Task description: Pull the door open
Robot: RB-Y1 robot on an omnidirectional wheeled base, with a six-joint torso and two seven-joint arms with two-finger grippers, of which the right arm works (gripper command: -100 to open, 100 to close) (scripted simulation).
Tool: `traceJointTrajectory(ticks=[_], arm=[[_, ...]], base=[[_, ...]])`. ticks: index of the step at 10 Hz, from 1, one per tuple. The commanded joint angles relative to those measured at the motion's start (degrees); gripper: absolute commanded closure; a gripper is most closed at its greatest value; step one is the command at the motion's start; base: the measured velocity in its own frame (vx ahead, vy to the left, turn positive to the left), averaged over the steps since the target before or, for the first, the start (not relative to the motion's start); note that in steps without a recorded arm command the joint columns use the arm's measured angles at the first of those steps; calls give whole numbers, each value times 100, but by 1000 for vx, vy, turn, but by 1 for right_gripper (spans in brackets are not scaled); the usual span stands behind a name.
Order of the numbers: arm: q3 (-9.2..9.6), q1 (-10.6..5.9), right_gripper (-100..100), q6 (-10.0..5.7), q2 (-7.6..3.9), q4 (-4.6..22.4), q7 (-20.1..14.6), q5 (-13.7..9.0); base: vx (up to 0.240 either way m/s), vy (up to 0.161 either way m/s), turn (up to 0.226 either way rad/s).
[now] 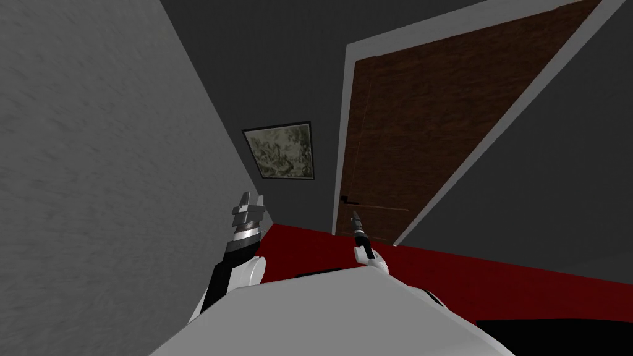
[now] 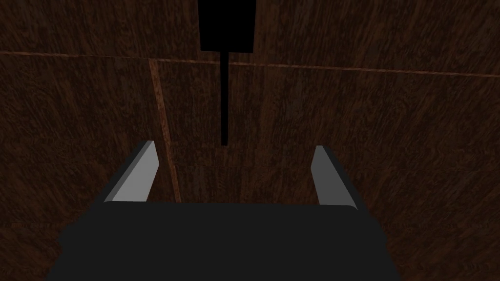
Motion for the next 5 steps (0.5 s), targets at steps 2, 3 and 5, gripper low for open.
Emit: traceJointTrajectory(ticks=[2, 3, 5], arm=[[-29, -90, -100, -62, -12, 209, -3, -9], [-63, -39, -100, -116, -115, 263, -94, -33], [-96, 26, -100, -154, -220, 291, -187, -57]], base=[[49, -28, 33], [101, -3, 107], [205, 22, 102]])
